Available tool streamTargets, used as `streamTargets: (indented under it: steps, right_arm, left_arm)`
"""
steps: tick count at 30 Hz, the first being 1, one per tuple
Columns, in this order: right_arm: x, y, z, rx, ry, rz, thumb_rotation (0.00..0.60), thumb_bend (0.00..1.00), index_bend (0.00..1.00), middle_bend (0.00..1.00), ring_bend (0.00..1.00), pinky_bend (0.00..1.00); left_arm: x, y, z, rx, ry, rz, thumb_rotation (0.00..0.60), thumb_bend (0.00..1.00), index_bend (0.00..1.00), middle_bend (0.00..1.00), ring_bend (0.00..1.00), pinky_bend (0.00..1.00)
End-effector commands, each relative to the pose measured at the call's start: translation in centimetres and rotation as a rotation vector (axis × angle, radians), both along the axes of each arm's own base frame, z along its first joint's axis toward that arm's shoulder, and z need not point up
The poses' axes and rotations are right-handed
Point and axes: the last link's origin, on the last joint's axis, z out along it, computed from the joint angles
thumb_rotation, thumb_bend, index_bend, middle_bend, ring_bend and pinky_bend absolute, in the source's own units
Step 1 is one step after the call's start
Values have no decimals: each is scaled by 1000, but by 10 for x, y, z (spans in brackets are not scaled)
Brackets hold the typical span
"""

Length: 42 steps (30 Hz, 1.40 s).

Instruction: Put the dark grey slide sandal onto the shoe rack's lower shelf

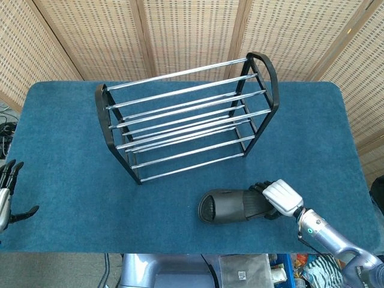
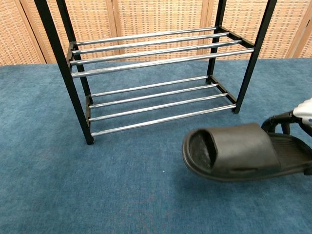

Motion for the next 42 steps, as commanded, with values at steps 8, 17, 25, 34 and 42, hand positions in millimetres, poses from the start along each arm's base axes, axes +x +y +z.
streamTargets:
  steps: [8, 17, 25, 34, 42]
  right_arm:
    - [41, -14, -10, -146, -45, -155, 600, 335, 591, 675, 596, 669]
    - [79, -12, -38, -240, -25, -248, 600, 532, 611, 747, 699, 776]
    - [111, -3, -58, -295, -20, -336, 600, 623, 618, 765, 738, 820]
    - [139, -16, -75, -378, -1, -449, 600, 667, 619, 769, 748, 837]
    - [148, -36, -89, -432, 21, -534, 600, 678, 619, 778, 760, 860]
  left_arm:
    - [0, -3, 3, -4, -16, -10, 600, 165, 0, 0, 0, 0]
    - [-2, -3, 7, -6, -33, -10, 600, 165, 0, 0, 0, 0]
    - [-3, -3, 9, -12, -39, -11, 600, 165, 0, 0, 0, 0]
    - [-3, -3, 11, -13, -47, -16, 600, 165, 0, 0, 0, 0]
    - [-5, -1, 13, -15, -58, -10, 600, 165, 0, 0, 0, 0]
